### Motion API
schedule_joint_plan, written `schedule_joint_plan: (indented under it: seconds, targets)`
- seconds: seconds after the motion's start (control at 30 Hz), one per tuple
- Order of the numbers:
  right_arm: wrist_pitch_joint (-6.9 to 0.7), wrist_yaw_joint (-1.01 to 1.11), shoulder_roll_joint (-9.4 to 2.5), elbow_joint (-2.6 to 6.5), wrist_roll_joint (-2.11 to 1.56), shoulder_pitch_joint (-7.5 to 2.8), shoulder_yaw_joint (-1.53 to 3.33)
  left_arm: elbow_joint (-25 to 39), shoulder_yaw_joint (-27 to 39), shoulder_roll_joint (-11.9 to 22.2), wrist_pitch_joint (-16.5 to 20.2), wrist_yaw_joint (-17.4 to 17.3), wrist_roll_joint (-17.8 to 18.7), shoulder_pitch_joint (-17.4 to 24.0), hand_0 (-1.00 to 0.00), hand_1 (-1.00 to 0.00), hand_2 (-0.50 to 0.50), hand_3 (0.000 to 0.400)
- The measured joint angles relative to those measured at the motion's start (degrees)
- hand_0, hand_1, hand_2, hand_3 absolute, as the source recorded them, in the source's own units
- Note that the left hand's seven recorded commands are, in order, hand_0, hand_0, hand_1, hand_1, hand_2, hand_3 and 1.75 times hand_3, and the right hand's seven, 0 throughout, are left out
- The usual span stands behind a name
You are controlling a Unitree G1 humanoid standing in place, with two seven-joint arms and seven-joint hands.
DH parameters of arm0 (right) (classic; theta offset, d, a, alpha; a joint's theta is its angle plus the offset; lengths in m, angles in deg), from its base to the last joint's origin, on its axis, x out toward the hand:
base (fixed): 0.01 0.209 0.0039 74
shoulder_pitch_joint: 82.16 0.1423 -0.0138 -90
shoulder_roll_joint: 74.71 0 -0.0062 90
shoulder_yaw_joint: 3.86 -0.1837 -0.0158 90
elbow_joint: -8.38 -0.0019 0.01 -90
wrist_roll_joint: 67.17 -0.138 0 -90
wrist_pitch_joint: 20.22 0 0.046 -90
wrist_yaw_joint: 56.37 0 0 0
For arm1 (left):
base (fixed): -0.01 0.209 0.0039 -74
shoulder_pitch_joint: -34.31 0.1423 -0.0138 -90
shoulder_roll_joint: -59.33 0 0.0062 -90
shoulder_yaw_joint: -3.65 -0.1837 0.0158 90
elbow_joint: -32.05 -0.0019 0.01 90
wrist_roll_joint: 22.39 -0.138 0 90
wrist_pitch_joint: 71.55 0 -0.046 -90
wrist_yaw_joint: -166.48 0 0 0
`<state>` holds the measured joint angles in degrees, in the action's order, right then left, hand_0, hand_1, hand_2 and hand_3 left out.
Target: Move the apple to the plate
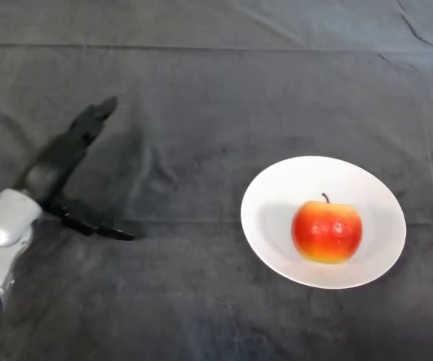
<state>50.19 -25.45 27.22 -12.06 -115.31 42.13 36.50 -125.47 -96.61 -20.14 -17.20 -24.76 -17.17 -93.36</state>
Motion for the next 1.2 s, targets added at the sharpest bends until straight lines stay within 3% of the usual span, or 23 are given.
schedule_joint_plan:
  seconds: [0.33,0.73,1.2]
  targets:
    - [-0.01,0.01,-0.03,0.0,0.0,0.03,0.02,-0.3,9.1,3.3,1.5,-0.9,7.2,1.6,0.0,0.0,0.0,0.0]
    - [-0.01,0.01,-0.03,0.0,0.0,0.03,0.02,-0.4,18.4,3.9,5.4,-1.3,14.6,3.4,0.0,0.0,0.0,0.0]
    - [-0.01,0.01,-0.02,0.0,0.0,0.03,0.01,-0.5,27.9,6.4,9.2,-1.4,20.7,5.7,0.0,0.0,0.0,0.0]
